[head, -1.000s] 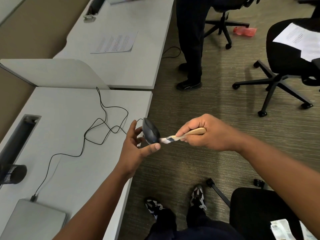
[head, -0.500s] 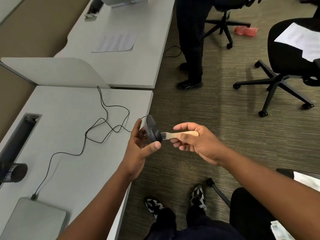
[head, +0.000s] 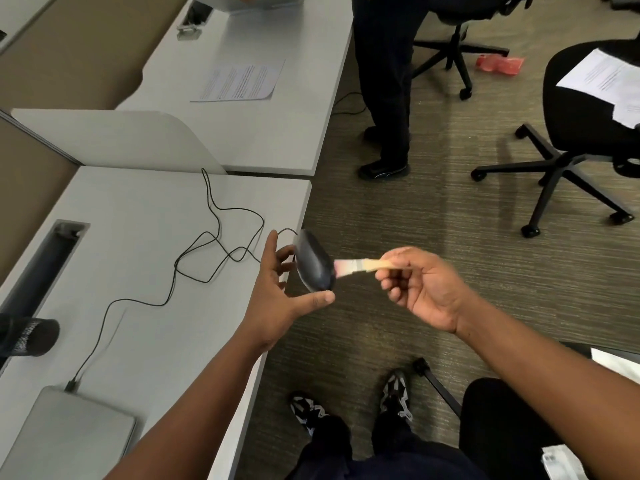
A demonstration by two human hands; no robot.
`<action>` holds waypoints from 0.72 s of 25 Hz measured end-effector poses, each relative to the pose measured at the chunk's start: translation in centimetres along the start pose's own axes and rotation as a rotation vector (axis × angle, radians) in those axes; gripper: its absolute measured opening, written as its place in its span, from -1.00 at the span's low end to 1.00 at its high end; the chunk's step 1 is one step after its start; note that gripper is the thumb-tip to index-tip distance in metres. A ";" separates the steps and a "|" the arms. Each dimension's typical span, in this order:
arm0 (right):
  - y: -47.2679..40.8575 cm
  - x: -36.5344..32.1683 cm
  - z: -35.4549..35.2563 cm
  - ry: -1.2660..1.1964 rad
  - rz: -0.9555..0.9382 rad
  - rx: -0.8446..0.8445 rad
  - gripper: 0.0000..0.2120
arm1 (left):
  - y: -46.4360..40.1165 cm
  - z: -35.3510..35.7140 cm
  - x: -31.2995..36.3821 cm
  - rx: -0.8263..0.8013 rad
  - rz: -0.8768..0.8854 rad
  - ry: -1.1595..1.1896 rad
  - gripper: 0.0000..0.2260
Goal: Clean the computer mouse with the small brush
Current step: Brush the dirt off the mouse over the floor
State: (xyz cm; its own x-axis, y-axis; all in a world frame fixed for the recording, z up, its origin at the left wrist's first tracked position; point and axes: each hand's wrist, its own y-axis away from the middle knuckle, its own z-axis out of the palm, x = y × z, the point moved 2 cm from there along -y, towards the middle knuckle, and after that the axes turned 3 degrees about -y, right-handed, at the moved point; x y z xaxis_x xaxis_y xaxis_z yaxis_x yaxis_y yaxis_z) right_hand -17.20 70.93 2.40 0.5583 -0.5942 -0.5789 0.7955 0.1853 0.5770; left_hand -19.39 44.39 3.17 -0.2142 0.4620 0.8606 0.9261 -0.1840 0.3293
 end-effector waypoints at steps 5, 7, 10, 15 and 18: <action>0.3 -5.0 1.6 0.542 -0.339 -0.103 -0.89 | -0.2 0.3 1.8 -0.028 0.127 -0.478 0.54; 0.5 -5.1 3.1 0.846 -0.447 -0.211 -0.92 | -0.5 0.6 2.3 -0.059 0.166 -0.519 0.56; 0.7 -4.2 4.1 1.057 -0.596 -0.237 -0.94 | -0.4 0.6 2.3 -0.090 0.198 -0.486 0.55; 0.7 -3.6 3.6 1.044 -0.619 -0.212 -0.94 | -0.5 0.3 1.3 -0.074 0.232 -0.368 0.50; 0.7 -3.4 3.7 1.008 -0.623 -0.210 -0.94 | -0.5 0.2 0.5 -0.045 0.237 -0.318 0.48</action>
State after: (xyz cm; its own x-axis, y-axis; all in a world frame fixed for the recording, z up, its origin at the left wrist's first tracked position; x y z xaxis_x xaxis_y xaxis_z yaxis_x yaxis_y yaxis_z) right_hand -19.45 70.21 6.90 -0.0773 0.2351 -0.9689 0.9647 0.2631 -0.0131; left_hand -19.93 44.89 3.35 0.1172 0.6461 0.7542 0.9222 -0.3526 0.1588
